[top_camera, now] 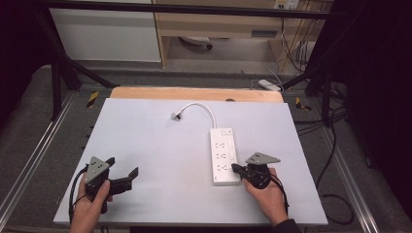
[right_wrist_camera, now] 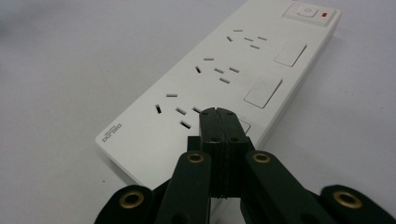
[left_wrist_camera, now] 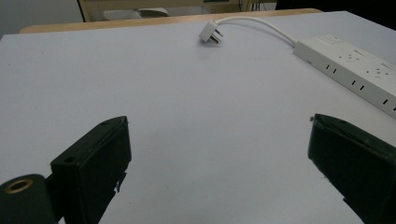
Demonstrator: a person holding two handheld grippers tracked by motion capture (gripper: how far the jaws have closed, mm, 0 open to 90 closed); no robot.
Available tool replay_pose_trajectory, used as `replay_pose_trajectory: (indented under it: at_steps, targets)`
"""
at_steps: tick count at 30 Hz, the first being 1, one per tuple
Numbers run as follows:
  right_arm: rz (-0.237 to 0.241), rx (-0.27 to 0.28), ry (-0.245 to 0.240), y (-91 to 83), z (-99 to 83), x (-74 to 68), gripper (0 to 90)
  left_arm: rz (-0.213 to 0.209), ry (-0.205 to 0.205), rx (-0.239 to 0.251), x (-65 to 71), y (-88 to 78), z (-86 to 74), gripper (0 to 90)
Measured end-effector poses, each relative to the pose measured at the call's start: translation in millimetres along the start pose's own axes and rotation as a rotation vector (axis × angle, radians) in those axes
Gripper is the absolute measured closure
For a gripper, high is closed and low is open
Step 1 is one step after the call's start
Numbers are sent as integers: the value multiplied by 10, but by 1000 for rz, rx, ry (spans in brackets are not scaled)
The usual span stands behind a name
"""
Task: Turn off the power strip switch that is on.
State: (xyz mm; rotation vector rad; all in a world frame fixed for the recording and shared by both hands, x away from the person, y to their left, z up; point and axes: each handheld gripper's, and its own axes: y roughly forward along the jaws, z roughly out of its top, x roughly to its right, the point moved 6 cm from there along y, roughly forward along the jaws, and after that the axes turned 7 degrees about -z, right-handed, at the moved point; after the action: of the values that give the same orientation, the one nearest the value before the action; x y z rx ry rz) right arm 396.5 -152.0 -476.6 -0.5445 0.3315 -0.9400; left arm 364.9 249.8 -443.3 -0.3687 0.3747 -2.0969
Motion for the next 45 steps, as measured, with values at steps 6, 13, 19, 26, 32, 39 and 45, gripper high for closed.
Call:
replay_pose_trajectory:
  at_steps: [6, 13, 19, 26, 32, 39, 45]
  targets:
    - [-1, 0, -2, 0, 0, 1, 900, -1, 4, -3, 1, 2, -1, 59]
    - [-2, 1, -7, 4, -3, 2, 900, -2, 8, -4, 7, 1, -1, 59]
    - [-3, -6, -17, 3, -26, -20, 900, -1, 11, -5, 7, -3, 0, 59]
    - [-6, -8, -27, 6, -16, -12, 900, -1, 9, 1, 9, -4, 4, 59]
    - [-3, -9, -24, 7, -16, -15, 900, -3, 12, -2, 6, -5, 5, 59]
    - [5, -6, -25, 13, -13, -18, 900, -3, 14, -2, 12, -6, 5, 59]
    - [5, -5, -23, 17, -10, -23, 900, -5, 16, -6, 10, -2, 3, 59]
